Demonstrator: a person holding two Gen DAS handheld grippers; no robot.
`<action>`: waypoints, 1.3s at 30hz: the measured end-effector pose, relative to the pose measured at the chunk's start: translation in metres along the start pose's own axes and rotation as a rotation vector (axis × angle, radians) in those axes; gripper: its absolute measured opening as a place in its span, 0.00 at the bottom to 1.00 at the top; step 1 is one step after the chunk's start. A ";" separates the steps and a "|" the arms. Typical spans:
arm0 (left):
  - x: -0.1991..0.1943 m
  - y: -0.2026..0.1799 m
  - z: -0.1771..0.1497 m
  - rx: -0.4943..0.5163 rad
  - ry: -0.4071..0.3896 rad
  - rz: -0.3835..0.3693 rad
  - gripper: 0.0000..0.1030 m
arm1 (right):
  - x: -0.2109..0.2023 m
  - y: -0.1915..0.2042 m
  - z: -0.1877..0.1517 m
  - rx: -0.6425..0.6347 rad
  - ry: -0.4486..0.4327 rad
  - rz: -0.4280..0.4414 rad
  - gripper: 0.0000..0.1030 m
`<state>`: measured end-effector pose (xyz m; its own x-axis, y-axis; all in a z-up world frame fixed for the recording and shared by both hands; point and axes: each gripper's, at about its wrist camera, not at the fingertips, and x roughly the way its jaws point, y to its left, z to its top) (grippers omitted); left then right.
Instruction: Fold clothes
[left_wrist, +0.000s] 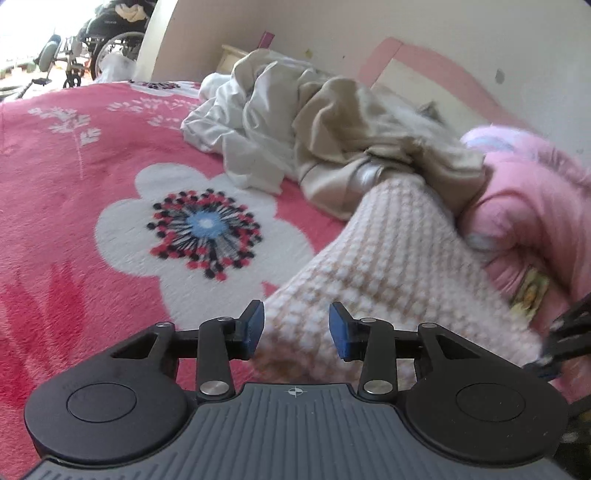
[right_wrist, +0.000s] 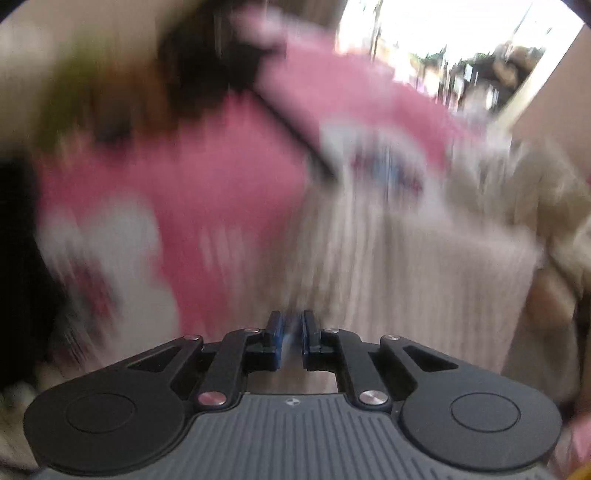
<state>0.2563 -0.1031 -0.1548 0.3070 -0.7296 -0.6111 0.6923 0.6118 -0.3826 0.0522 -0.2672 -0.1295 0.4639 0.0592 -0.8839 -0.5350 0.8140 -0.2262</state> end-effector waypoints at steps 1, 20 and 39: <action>0.002 0.001 -0.003 0.003 0.001 -0.012 0.45 | 0.001 -0.006 -0.011 0.051 -0.017 0.020 0.09; -0.018 0.044 -0.007 -0.157 -0.017 -0.023 0.45 | -0.002 -0.025 0.039 0.345 -0.099 0.055 0.09; 0.009 -0.087 -0.038 0.316 0.016 0.139 0.45 | -0.020 -0.065 -0.050 0.773 -0.191 -0.178 0.01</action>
